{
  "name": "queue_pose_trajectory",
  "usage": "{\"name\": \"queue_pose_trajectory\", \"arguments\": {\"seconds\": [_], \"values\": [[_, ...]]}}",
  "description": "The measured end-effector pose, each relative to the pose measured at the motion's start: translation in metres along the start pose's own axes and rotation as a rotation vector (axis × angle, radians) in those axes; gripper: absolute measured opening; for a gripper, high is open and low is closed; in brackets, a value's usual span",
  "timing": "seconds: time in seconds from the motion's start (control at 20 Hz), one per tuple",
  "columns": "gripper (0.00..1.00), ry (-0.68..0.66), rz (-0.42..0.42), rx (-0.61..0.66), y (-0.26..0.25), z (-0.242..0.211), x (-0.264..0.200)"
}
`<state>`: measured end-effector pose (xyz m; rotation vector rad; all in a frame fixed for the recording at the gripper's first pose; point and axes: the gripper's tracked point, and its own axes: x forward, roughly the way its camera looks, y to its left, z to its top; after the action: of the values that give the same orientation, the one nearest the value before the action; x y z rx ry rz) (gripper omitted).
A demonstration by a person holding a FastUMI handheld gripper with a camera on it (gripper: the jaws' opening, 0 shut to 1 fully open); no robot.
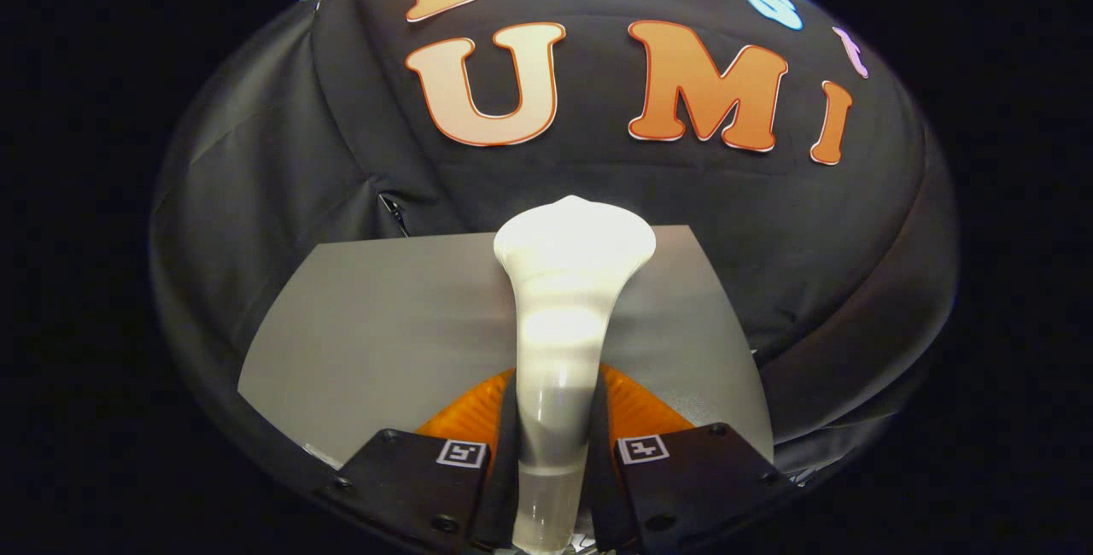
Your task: Iron the clothes twice with a garment steamer, once on the left side and once on the right side.
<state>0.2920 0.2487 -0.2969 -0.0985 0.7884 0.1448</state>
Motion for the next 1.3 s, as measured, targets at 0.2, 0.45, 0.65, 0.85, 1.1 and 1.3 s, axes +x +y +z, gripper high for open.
{"name": "queue_pose_trajectory", "arguments": {"seconds": [0.2,0.45,0.65,0.85,1.1,1.3], "values": [[0.42,-0.059,0.01,0.018,-0.001,0.007,-0.02],[0.42,-0.121,0.042,0.035,-0.003,0.007,-0.067],[0.42,-0.187,0.052,0.066,-0.012,0.008,-0.108],[0.41,-0.261,0.056,0.062,-0.025,0.015,-0.161],[0.41,-0.364,0.023,0.063,-0.06,0.025,-0.237],[0.41,-0.454,-0.006,0.075,-0.095,0.032,-0.29]]}}
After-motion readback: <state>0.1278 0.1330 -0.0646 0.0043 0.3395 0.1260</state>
